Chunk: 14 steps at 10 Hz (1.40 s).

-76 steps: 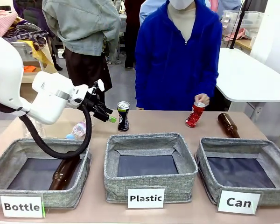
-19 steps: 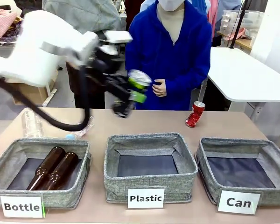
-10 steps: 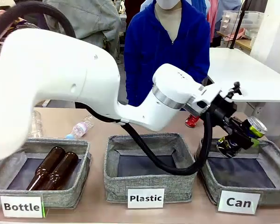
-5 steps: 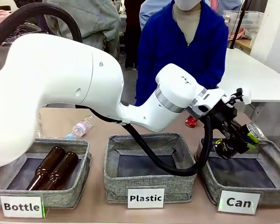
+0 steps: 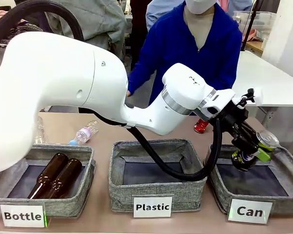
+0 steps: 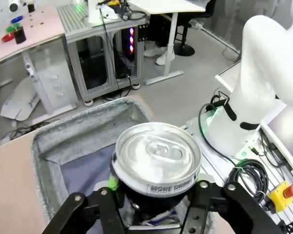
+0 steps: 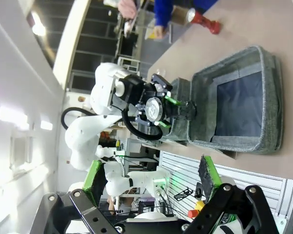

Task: Sort the can waste into the basket.
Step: Pick up the can waste from the table and place it in the right Fabric basket.

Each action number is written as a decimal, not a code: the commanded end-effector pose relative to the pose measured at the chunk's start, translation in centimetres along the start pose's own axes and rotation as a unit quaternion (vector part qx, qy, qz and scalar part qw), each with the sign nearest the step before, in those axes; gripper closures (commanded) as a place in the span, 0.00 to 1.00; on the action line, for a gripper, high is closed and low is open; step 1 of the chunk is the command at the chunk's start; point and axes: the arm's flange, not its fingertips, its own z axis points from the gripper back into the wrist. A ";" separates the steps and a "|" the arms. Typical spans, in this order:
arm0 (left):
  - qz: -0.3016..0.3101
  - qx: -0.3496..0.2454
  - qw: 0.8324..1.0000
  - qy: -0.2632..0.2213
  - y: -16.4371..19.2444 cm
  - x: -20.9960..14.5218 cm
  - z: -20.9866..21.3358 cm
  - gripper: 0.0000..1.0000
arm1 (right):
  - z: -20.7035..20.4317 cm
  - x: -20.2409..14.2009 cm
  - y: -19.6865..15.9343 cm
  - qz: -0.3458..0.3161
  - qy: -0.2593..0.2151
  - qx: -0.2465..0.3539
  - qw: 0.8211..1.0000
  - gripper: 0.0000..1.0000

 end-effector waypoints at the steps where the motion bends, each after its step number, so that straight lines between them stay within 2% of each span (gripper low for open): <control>1: -0.002 -0.006 1.000 -0.007 -0.5 0.5 1.2 0.00 | -0.1 -0.2 0.1 0.006 0.001 -0.004 1.000 0.00; 8: 0.007 0.003 1.000 -0.013 -0.7 0.5 2.8 0.00 | -0.1 -0.2 0.1 0.006 0.001 -0.004 1.000 0.00; 9: 0.012 -0.001 1.000 0.018 -1.0 0.2 3.7 0.00 | -0.1 -0.2 0.1 0.006 0.001 -0.004 1.000 0.00; 10: 0.010 -0.037 0.997 0.062 -1.6 -0.5 5.4 0.00 | 0.0 0.0 0.0 0.000 0.000 0.000 1.000 0.00; 11: 0.040 -0.061 0.995 0.061 -2.3 -0.6 7.3 0.00 | -0.1 -0.6 0.0 0.026 0.016 -0.024 0.999 0.00; 12: 0.107 -0.094 0.989 0.047 -3.6 0.1 10.6 0.00 | -2.0 0.1 -0.3 0.022 0.037 -0.058 0.997 0.00; 13: 0.159 -0.097 0.982 0.030 -5.4 0.8 14.0 0.00 | -4.0 1.2 -0.3 0.017 0.062 -0.046 0.997 0.00; 14: 0.245 -0.105 0.964 -0.008 -8.2 0.9 17.8 0.00 | -6.4 2.2 0.3 0.023 0.085 -0.034 0.996 0.00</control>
